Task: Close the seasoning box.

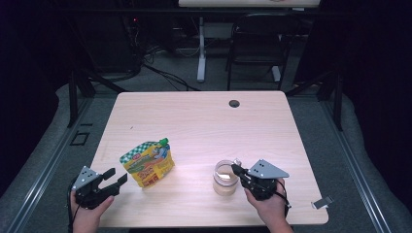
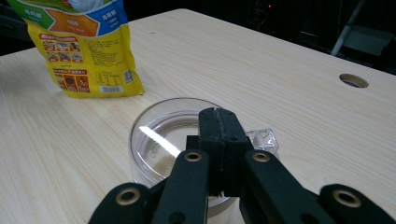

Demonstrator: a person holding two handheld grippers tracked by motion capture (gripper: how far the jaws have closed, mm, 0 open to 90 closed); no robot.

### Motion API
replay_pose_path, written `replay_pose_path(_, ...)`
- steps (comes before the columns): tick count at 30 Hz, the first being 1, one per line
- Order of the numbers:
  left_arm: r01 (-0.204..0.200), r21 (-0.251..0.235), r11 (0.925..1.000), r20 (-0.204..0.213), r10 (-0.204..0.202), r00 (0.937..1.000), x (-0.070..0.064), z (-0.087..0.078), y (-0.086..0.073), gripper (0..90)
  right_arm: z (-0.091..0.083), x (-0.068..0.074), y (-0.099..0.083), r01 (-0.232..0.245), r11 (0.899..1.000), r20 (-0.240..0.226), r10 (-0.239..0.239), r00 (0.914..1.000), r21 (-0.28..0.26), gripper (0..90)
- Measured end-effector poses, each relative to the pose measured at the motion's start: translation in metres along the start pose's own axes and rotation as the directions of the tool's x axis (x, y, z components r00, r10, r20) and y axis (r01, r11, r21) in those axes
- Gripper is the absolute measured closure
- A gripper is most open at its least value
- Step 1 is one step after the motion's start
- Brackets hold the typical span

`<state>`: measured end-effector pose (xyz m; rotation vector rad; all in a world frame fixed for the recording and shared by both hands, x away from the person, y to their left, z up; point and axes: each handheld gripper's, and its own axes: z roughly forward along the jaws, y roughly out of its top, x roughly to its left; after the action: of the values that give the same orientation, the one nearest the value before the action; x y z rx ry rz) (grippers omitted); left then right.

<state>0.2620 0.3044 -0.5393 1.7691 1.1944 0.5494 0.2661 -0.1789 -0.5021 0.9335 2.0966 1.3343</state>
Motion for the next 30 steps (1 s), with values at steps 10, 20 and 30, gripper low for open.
replay_pose_path(10,-0.008,-0.006,0.9999,0.001,0.008,1.0,0.001,-0.001,0.001,41.5,0.002,0.004,0.002,-0.003,1.0,-0.017,0.003,0.9998,0.0,81.3)
replay_pose_path(20,-0.004,-0.01,0.9999,0.01,0.004,0.9999,0.007,-0.005,0.001,41.8,-0.006,-0.009,0.011,-0.027,1.0,0.02,0.027,0.9994,0.006,52.1)
replay_pose_path(30,-0.021,-0.019,0.9996,0.015,0.021,0.9997,0.011,-0.004,-0.001,41.7,-0.032,-0.028,-0.003,-0.029,0.999,0.126,0.032,0.9915,-0.022,35.2)
